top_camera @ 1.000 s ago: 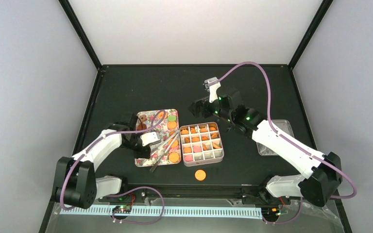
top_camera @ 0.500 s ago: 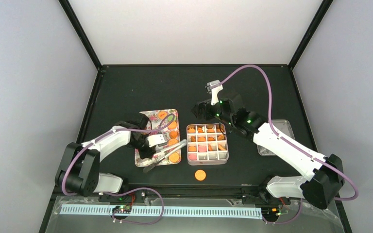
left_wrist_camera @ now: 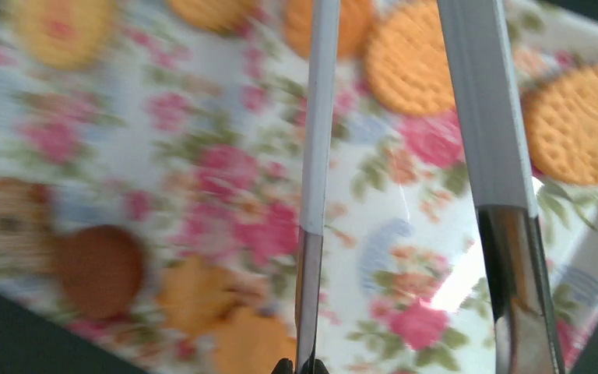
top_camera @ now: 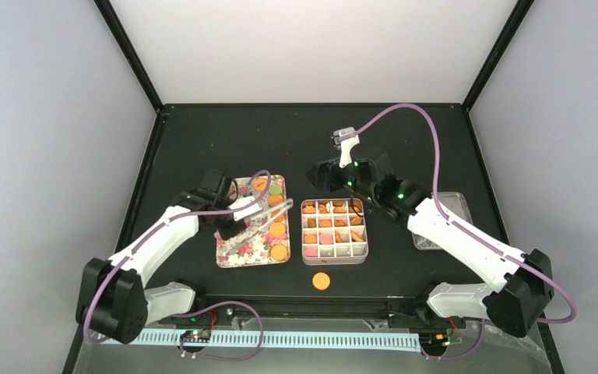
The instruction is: Pack the cookies
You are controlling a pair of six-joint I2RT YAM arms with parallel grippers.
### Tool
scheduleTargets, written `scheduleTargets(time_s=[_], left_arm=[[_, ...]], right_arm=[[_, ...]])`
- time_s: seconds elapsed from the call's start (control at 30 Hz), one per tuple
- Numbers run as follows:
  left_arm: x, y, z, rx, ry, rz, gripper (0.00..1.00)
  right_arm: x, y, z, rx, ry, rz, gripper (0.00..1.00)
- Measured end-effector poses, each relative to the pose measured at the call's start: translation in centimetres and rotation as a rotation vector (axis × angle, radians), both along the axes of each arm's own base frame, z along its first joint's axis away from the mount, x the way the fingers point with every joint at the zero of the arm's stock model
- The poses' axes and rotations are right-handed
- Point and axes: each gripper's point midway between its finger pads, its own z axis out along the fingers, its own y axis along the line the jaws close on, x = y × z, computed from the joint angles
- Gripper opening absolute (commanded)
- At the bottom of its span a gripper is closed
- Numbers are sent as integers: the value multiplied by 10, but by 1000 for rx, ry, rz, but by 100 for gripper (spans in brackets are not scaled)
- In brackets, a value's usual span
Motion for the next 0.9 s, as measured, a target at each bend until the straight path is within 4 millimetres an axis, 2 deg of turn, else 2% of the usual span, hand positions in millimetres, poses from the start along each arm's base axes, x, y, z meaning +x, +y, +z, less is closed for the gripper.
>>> scheduleTargets(time_s=[0.1,0.2,0.27,0.33,0.4,0.53,0.63,0.77,0.9], left_arm=[[28,3,37,14,-136,40,2],[67,3,99,6,-333,89,2],[85,3,139,-11,-458,120,1],[96,5,175,-33,-569,148,2],[99,7,200,-53,-646,170,2],[96,11,222,-82,-719,194,2],[91,12,231,-101,-746,203,2],[87,12,234,-123,-758,211,1],[82,10,234,-143,-754,201,2]], right_arm=[[0,1,1,18,11,-7,92],[-3,5,6,54,27,-6,91],[-7,12,14,91,38,14,91],[-13,25,26,147,43,52,91],[-20,41,35,200,53,99,91],[-33,75,43,281,82,188,90],[-40,101,45,325,99,241,89],[-45,120,46,359,108,271,85],[-35,135,55,388,109,266,79]])
